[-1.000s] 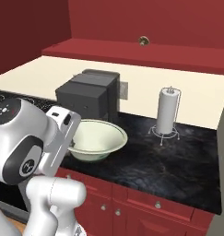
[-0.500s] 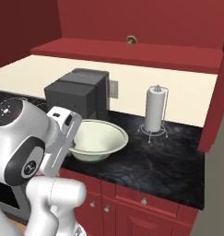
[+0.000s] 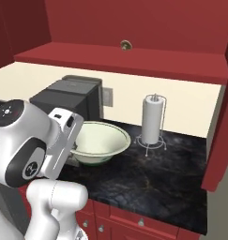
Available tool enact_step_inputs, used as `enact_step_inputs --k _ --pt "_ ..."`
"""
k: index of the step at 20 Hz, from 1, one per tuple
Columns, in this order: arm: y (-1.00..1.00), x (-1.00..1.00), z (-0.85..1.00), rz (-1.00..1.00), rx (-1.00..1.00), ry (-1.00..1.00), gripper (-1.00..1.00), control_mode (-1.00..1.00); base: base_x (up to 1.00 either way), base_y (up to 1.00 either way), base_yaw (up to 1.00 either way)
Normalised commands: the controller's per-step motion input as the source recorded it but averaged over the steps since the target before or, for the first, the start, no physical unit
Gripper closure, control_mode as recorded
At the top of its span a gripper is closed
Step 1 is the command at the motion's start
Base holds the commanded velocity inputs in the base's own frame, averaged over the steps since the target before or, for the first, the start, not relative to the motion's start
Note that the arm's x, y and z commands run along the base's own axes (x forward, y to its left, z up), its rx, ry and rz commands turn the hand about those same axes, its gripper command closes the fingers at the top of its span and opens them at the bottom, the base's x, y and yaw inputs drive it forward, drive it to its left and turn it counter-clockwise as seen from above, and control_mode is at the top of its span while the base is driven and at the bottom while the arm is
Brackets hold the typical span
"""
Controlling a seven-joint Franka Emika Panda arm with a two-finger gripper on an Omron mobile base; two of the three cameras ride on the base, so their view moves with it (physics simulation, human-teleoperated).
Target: Pick the mug and place it in the sink. Pick the bowl and place it in the open cabinet and then close the cabinet.
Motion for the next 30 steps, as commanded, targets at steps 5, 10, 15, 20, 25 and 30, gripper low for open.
enact_step_inputs --k 5,10,15,20,25,30 --pt "0.0 0.0 0.0 0.0 0.0 0.0 1.0 1.0 0.28 0.0 -0.2" --pt "0.0 0.0 0.0 0.0 0.0 0.0 1.0 1.0 0.08 0.01 -0.17" --pt "0.0 0.0 0.0 0.0 0.0 0.0 1.0 1.0 0.0 0.03 0.0" --pt "0.0 0.0 0.0 0.0 0.0 0.0 1.0 1.0 0.0 0.0 0.0" --pt "0.05 -0.08 0.17 0.0 -0.02 -0.18 1.0 -1.0 0.0 0.0 0.0" --pt "0.06 -0.02 0.63 0.0 -0.18 -0.22 1.0 -1.0 0.0 0.0 0.0"
